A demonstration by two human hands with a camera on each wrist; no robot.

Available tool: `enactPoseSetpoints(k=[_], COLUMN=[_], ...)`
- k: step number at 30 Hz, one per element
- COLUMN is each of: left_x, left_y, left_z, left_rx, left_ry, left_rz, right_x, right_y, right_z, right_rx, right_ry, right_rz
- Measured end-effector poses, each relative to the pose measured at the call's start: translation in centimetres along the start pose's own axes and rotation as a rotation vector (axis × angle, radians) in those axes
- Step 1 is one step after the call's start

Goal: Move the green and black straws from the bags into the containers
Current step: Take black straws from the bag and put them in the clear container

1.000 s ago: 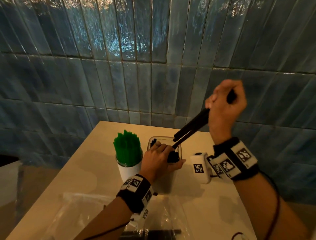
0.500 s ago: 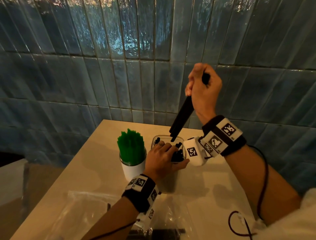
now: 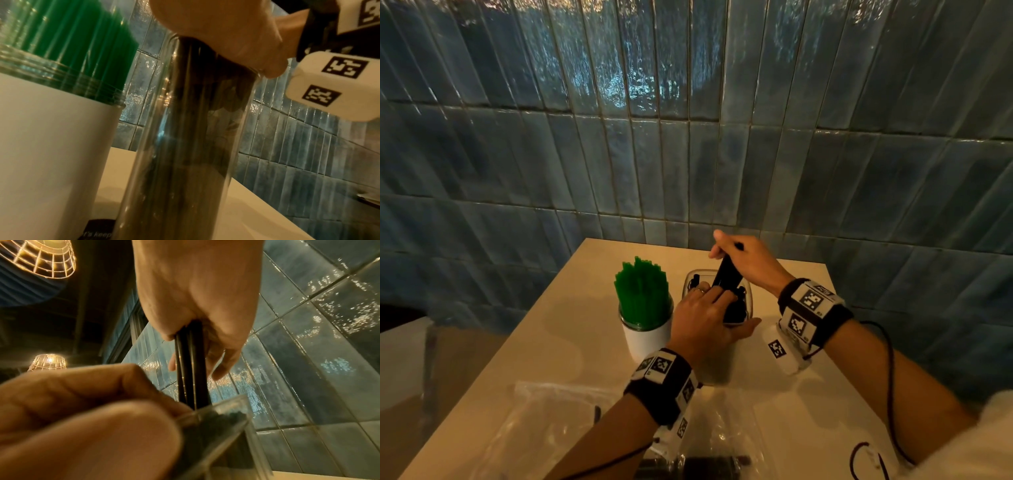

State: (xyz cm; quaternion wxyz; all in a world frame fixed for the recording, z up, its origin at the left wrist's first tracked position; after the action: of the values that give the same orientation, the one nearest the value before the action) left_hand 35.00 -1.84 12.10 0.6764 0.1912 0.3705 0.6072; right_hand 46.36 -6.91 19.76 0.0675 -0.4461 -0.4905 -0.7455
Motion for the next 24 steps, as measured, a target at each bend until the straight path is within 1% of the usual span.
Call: enactPoseSetpoints(k=[2, 3, 6, 8, 10, 12, 14, 16, 18, 21, 22, 23, 24], left_x=[0.1, 0.1, 0.2, 0.2, 0.1, -0.1, -0.3, -0.5, -0.5, -0.5, -0.4, -0.4, -0.3], left_y=[0.0, 0.0, -0.1, -0.1, -0.1, -0.1, -0.3, -0.6, -0.8, -0.8, -0.9, -0.9, -0.9], left_z=[0.0, -0.1, -0.3, -0.7, -1.2, -1.9, -2.4, -2.8, -2.9, -3.1, -3.1, -3.2, -3.2], left_rx=[0.02, 0.027, 0.015, -0.032, -0.071, -0.092, -0.117, -0.137, -0.137, -0.143, -0.139, -0.136, -0.134], left_ry=[0.007, 0.01, -0.004, -0.019, 0.025, 0.169, 0.319, 0.392, 0.412, 0.428, 0.427, 0.417, 0.408], left_rz=[-0.016, -0.022, -0.053, -0.055, -0.047, -0.074, -0.162, -0.256, -0.313, -0.327, -0.321, -0.312, -0.306], right_x=[-0.4, -0.5, -1.1, -1.4, -1.8, -2.7, -3.5, -4.0, -3.9, -3.1, -2.9, -2.7, -2.5], right_y=[0.2, 0.2, 0.8, 1.2, 0.9, -0.1, -1.5, -2.6, -2.9, -2.7, -2.8, -2.9, -3.0], right_z=[-0.3, -0.5, -1.6, -2.4, -3.0, -3.4, -3.8, -4.2, -4.5, -4.5, -4.6, -4.7, -4.8], right_rx=[0.017, -0.001, -0.149, -0.18, -0.106, 0.032, 0.157, 0.239, 0.245, 0.167, 0.161, 0.188, 0.24], right_ry=[0.007, 0.024, 0.067, 0.106, 0.131, 0.122, 0.115, 0.142, 0.168, 0.166, 0.163, 0.156, 0.153], right_rz=[-0.075, -0.1, -0.082, -0.075, -0.154, -0.24, -0.33, -0.44, -0.486, -0.366, -0.327, -0.329, -0.384])
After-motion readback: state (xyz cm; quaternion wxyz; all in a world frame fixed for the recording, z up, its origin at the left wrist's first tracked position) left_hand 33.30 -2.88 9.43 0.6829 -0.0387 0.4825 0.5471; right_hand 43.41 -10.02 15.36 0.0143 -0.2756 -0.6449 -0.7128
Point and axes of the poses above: each hand's wrist, its own z-axis towards the middle knuckle, its own y-axis out of the back of the hand, x = y × z, the point moved 1 cm from there along z, towards the middle knuckle, and after that the axes turned 10 degrees about -z, right-handed, at the moved point
